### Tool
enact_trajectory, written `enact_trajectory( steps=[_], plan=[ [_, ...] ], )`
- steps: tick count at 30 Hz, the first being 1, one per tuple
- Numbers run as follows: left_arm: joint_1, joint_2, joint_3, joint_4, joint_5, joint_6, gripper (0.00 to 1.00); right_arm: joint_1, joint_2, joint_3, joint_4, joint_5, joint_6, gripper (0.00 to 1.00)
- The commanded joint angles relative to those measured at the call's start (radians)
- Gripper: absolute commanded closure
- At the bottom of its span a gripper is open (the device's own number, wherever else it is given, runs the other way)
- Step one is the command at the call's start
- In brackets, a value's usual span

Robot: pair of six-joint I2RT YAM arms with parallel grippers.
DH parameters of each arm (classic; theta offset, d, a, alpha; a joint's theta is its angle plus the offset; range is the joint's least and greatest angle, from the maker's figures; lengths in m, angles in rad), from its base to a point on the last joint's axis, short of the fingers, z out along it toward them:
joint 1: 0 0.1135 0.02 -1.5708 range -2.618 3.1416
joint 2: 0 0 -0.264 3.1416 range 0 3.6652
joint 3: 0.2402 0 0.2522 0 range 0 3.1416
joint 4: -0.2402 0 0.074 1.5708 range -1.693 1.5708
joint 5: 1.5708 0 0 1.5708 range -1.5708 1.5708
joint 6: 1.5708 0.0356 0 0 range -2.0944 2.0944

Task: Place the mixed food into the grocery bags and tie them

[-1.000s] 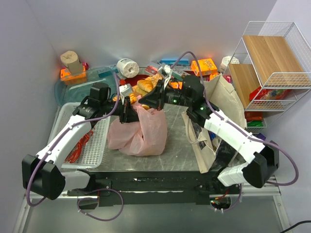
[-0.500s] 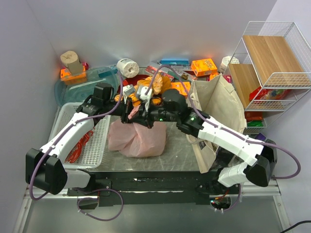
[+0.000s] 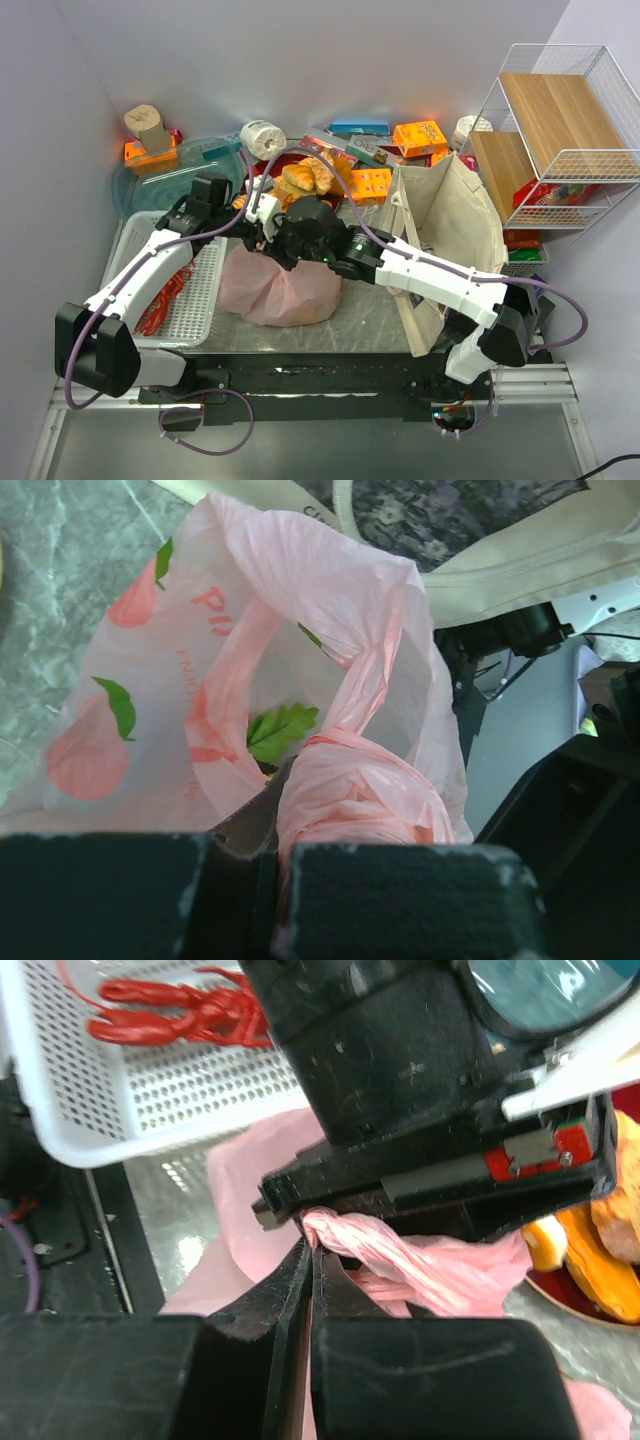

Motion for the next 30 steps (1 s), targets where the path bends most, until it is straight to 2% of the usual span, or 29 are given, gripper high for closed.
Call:
enact_trajectory(
  steps=[1, 5, 9, 14, 23, 30],
  plan=[
    [-0.004, -0.026, 0.035, 0.049, 0.027, -0.001, 0.99, 0.02, 0.045, -0.031, -0.176, 0.092, 0.006, 0.95],
    [-0.002, -0.037, 0.039, 0.026, 0.037, 0.028, 0.98, 0.02, -0.001, -0.098, -0.151, 0.093, 0.03, 0.95],
    [-0.002, -0.06, 0.042, -0.005, 0.023, 0.051, 0.93, 0.019, -0.082, -0.154, -0.086, 0.092, 0.047, 0.95],
    [0.0, -0.072, 0.056, -0.044, 0.043, 0.117, 0.89, 0.017, -0.092, -0.145, -0.08, 0.076, 0.032, 0.94],
    [0.007, -0.127, 0.024, -0.085, 0.046, 0.131, 0.77, 0.011, -0.101, -0.171, -0.097, 0.125, 0.041, 0.95],
    [0.009, -0.157, 0.018, -0.124, 0.102, 0.18, 0.6, 0.005, -0.155, -0.226, -0.037, 0.046, 0.018, 0.95]
  ],
)
